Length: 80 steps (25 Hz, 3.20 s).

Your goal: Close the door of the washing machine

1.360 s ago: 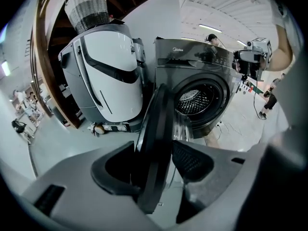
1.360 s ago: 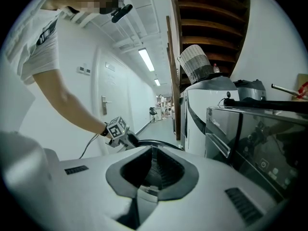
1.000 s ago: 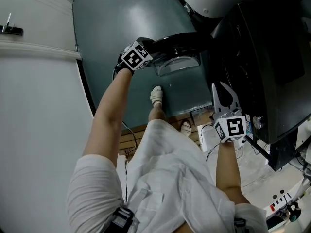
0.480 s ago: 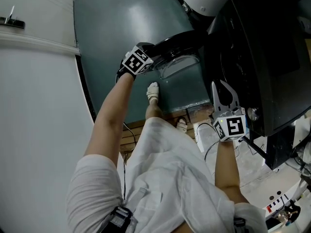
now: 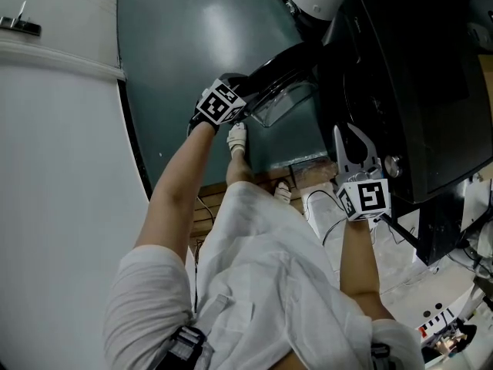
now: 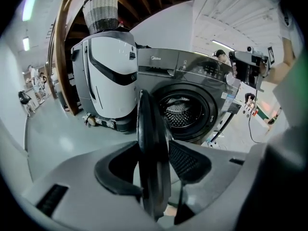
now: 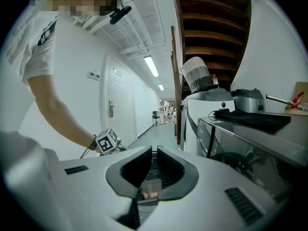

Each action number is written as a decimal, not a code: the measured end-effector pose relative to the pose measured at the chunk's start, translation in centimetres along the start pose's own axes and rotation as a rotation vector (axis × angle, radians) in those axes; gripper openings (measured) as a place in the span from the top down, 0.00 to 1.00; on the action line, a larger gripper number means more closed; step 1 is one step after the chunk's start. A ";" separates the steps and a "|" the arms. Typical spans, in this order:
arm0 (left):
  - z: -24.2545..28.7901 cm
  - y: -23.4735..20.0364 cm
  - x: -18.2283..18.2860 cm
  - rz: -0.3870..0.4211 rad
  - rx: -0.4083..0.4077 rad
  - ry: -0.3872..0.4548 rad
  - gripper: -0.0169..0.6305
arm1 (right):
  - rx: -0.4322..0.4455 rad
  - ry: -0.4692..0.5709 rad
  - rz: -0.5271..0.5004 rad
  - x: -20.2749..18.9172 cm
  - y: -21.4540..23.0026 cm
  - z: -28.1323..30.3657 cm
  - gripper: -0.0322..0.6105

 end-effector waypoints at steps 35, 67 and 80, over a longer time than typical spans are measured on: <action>2.6 16.9 2.6 -0.208 -0.051 0.159 0.61 | -0.063 0.030 -0.008 -0.9 1.2 -9.8 0.90; 5.9 25.3 5.9 -0.282 -0.206 0.187 0.52 | -0.168 0.044 0.002 -0.8 4.5 -14.8 0.90; 6.8 27.6 5.4 -0.374 -0.220 0.137 0.55 | -0.179 0.038 0.011 -1.4 4.3 -14.8 0.90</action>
Point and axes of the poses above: the fingertips, and each gripper's own axes: z forward along the fingers, y to its right, x out of its top, the point moved 8 cm from there along -z, backward along the fingers, and after that the axes turned 5 degrees about x, right-handed, at the moved point
